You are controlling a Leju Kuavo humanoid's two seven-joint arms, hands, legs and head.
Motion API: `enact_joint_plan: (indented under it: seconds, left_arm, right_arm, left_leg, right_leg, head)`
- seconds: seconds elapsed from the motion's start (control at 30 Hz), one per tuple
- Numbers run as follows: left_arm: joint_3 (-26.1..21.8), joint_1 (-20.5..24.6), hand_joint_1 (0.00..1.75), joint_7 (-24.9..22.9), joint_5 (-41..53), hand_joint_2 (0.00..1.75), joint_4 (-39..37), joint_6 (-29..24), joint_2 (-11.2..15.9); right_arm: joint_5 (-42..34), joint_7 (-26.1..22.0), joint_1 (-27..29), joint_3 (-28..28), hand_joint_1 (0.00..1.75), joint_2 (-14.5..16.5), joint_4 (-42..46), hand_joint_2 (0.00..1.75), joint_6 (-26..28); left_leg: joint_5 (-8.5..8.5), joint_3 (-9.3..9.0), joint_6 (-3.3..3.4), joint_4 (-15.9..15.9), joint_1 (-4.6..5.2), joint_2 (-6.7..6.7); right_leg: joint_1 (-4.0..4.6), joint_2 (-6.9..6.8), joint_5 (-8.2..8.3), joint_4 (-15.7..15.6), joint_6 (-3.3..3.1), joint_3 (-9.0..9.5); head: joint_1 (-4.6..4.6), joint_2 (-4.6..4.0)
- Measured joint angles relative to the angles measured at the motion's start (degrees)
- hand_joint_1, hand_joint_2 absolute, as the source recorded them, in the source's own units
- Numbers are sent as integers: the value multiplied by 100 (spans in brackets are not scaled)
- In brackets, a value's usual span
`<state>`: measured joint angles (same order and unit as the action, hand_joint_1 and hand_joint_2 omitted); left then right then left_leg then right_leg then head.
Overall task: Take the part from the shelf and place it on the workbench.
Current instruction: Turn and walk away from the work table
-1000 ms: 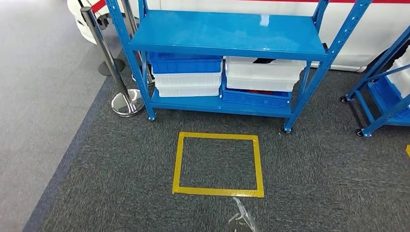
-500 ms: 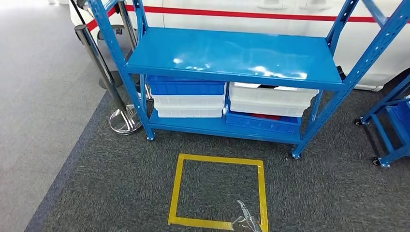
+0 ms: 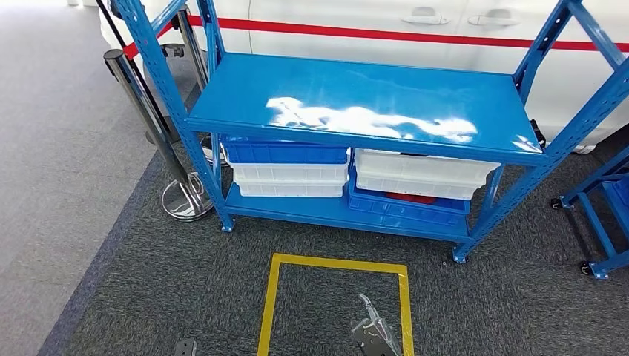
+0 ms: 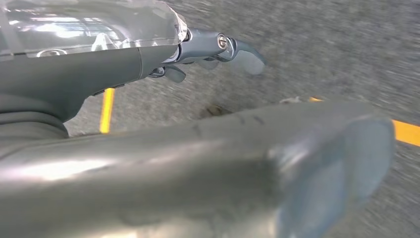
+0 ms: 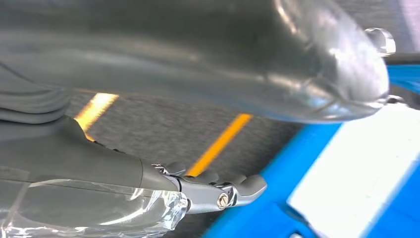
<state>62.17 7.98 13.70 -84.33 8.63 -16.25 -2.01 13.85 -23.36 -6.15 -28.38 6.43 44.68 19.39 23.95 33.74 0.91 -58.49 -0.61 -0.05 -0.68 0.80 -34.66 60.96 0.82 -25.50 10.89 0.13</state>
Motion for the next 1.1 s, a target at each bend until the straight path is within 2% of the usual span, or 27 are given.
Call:
enact_joint_plan:
  seconds: [0.03, 0.1, 0.13, 0.17, 0.2, 0.23, 0.27, 0.3, 0.33, 0.37, 0.47, 0.6, 0.73, 0.93, 1.07, 1.1]
  left_arm:
    - [1, 10, 0, -3, 1, 0, 0, -14, 1]
    - [8, -23, 0, -29, 4, 0, 0, -44, 1]
    - [15, -55, 0, -45, 5, 0, 0, -57, 0]
    - [24, -88, 0, -57, 5, 0, 0, -68, -1]
    - [32, -116, 0, -63, 5, 0, 0, -79, -1]
    - [39, -132, 0, -66, 5, 0, 0, -87, -1]
    - [45, -134, 0, -67, 5, 0, 0, -94, -2]
    - [51, -132, 0, -67, 5, 0, 0, -100, -2]
    - [61, -129, 0, -68, 7, 0, 0, -105, -2]
    - [72, -129, 0, -68, 8, 0, 0, -111, -1]
    - [99, -142, 0, -74, 15, 0, 0, -120, -2]
    - [124, -161, 0, -68, 51, 0, 0, -120, -3]
    - [131, -205, 0, -41, 94, 0, 0, -127, -2]
    - [142, -270, 0, 40, 141, 0, 0, -86, -2]
    - [280, -288, 0, 144, 374, 175, 0, -66, -1]
    - [313, -292, 0, 152, 403, 175, 0, -75, 0]
  right_arm:
    - [-15, -7, 0, 14, 0, 1, 1, 0, -15]
    - [-42, -16, 60, 29, 0, -5, -14, 0, -35]
    - [-50, -17, 101, 36, 0, -12, -25, 0, -39]
    - [-58, -18, 137, 43, 0, -22, -36, 0, -40]
    - [-64, -18, 158, 49, 0, -32, -44, 0, -40]
    - [-72, -19, 167, 56, 0, -43, -49, 0, -40]
    - [-79, -20, 171, 63, 0, -52, -55, 0, -40]
    - [-84, -22, 172, 67, 0, -55, -57, 0, -41]
    - [-88, -24, 179, 70, 0, -55, -60, 0, -41]
    - [-91, -25, 187, 72, 0, -55, -63, 0, -42]
    - [-93, -27, 199, 79, 0, -55, -65, 0, -12]
    - [-98, -41, 209, 85, 0, -52, -79, 0, 129]
    - [-157, -116, 252, 90, 0, -49, -101, 175, 208]
    - [-319, -143, 309, 89, 0, -44, -43, 175, 57]
    - [-497, 71, 319, 90, 0, -45, 42, 175, -88]
    - [-525, 126, 317, 90, 0, -46, 37, 175, -97]
  left_leg:
    - [10, -17, 33, 28, -1, 2]
    - [61, -38, 69, 42, 2, -2]
    - [93, -59, 72, 40, 3, -6]
    - [130, -93, 66, 36, 3, -12]
    - [172, -140, 56, 32, 1, -18]
    - [218, -190, 40, 27, 0, -21]
    - [267, -231, 16, 12, 13, -24]
    - [309, -253, -11, -4, 26, -29]
    - [344, -257, -25, -22, 45, -32]
    - [364, -255, -28, -33, 61, -35]
    - [382, -279, -19, 3, 60, -32]
    - [405, -351, -63, 68, 60, -31]
    - [429, -408, -101, 95, 59, -30]
    - [438, -423, -116, 101, 60, -30]
    - [438, -426, -116, 101, 61, -30]
    - [438, -427, -116, 101, 62, -30]
  right_leg:
    - [-9, -12, -147, 330, 9, -193]
    - [-10, -20, -389, 1111, 38, -730]
    - [-13, -20, -367, 1341, 52, -948]
    - [-17, -22, -213, 1361, 60, -1077]
    - [-20, -26, 60, 1152, 59, -1098]
    - [-22, -33, 397, 792, 51, -1046]
    - [-15, -40, 663, 428, 38, -976]
    - [-14, -46, 826, 132, 17, -909]
    - [-15, -47, 893, -45, 4, -875]
    - [-11, -44, 875, -108, -9, -864]
    - [-2, -30, 842, -144, -52, -846]
    - [1, -34, 794, -146, -106, -803]
    - [2, -33, 760, -146, -129, -759]
    - [3, -33, 749, -147, -134, -740]
    - [0, -33, 749, -154, -134, -730]
    - [0, -34, 750, -157, -133, -727]
  head:
    - [0, 0]
    - [1, 0]
    - [1, 0]
    - [1, 0]
    - [1, 0]
    - [1, 0]
    - [1, -1]
    - [1, -1]
    - [1, -1]
    - [2, -1]
    - [2, 0]
    - [2, 0]
    - [2, 0]
    - [2, 0]
    - [2, 0]
    - [2, 0]
